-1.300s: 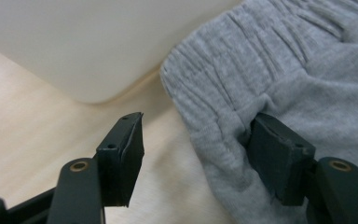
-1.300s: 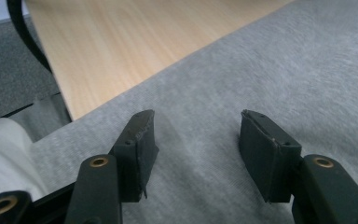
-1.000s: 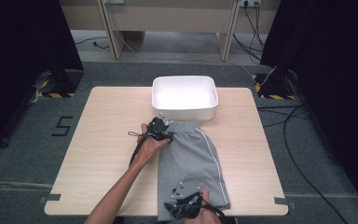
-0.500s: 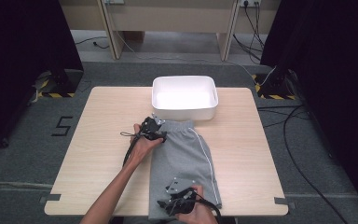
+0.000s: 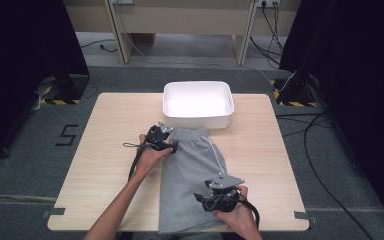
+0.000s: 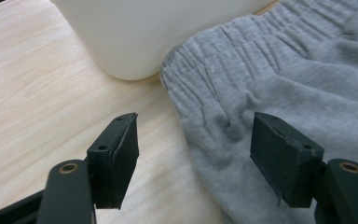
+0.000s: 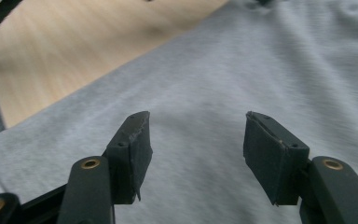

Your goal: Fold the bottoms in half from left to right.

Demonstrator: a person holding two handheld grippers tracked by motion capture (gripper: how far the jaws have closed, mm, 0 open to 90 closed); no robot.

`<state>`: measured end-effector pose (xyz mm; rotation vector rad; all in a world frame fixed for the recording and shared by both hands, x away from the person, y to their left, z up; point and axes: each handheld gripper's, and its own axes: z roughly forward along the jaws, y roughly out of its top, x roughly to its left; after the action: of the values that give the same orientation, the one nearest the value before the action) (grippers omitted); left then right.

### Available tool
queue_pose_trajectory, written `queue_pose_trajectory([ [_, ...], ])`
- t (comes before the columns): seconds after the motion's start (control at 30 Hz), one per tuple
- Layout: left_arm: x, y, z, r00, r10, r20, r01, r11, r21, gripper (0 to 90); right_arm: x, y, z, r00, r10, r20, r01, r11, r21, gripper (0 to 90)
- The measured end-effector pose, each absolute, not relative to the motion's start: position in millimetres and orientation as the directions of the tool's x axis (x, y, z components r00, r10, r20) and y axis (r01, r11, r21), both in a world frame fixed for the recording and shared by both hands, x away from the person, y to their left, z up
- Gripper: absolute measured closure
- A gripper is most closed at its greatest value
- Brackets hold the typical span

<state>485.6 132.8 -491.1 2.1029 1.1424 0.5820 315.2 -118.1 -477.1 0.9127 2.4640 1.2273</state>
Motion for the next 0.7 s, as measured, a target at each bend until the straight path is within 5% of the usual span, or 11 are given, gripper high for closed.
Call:
queue_pose_trajectory([
  [0.23, 469, 149, -492, 0.516, 0.856, -0.036, 0.588, -0.323, 0.741, 30.8, 332, -143, -469, -0.727, 0.684, 0.062, 0.443, 0.398, 0.803, 41.9],
  [0.7, 446, 166, -489, 0.514, 0.852, -0.1, 0.591, -0.267, 0.762, 27.9, 366, -164, -466, -0.665, 0.743, 0.072, 0.475, 0.346, 0.809, 40.7],
])
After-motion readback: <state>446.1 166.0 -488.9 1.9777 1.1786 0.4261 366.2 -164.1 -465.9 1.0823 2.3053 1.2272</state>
